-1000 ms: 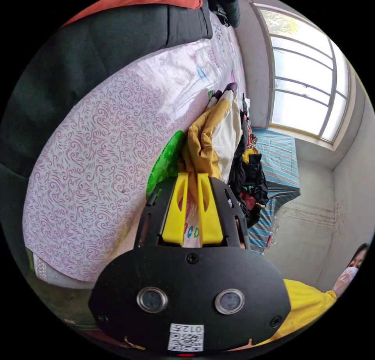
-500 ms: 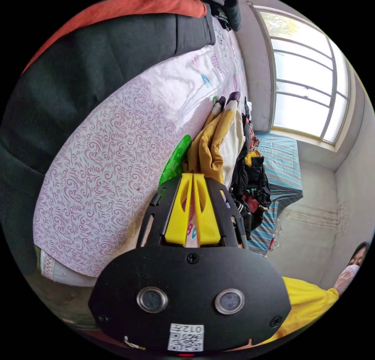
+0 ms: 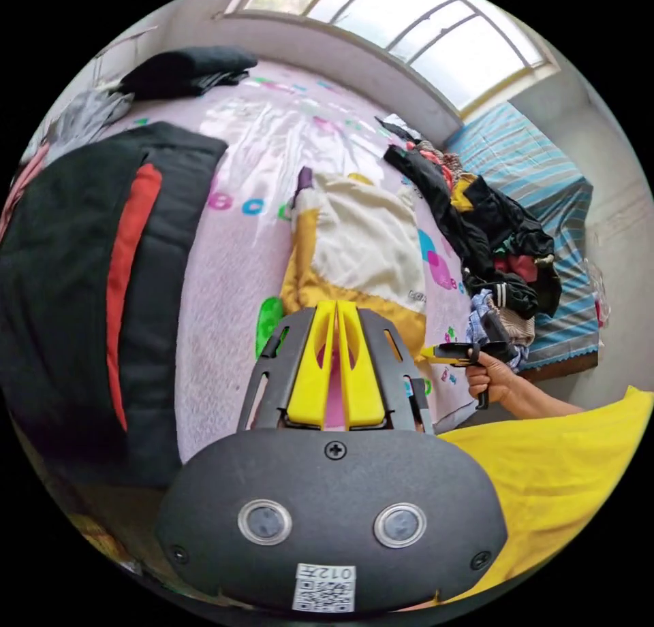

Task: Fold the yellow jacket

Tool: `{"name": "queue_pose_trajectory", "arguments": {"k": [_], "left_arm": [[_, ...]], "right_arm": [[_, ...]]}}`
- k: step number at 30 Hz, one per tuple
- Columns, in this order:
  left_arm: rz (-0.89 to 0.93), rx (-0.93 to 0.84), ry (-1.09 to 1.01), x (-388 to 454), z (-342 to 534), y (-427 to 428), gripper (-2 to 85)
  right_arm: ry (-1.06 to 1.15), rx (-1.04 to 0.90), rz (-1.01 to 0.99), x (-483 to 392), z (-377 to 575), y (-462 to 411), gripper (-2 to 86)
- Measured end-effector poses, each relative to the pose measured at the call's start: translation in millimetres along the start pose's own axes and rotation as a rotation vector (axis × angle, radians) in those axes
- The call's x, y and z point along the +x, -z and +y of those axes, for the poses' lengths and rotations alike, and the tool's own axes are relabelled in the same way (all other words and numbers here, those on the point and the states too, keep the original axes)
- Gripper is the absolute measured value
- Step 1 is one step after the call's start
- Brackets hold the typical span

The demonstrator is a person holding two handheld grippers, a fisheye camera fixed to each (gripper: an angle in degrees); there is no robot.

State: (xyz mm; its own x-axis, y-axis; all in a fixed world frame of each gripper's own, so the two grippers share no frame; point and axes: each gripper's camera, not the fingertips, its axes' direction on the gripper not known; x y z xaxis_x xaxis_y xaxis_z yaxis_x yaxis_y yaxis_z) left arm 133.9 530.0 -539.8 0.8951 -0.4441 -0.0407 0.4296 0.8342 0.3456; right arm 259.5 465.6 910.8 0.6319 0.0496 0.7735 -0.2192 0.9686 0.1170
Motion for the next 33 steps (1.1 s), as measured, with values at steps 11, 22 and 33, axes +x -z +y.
{"name": "queue_pose_trajectory", "arguments": {"k": [11, 22, 33], "left_arm": [[0.014, -0.22, 0.022, -7, -51, -66, 0.4], [-0.082, -0.101, -0.179, 74, -202, -43, 0.5], [-0.161, -0.239, -0.24, 124, -316, -155, 0.4]], "right_arm": [[-0.038, 0.007, -0.071, 16, 1, -10, 1.5], [0.162, 0.248, 0.06, -48, -40, 59, 1.0], [0.319, 0.251, 0.076, -144, -204, 32, 0.8]]}}
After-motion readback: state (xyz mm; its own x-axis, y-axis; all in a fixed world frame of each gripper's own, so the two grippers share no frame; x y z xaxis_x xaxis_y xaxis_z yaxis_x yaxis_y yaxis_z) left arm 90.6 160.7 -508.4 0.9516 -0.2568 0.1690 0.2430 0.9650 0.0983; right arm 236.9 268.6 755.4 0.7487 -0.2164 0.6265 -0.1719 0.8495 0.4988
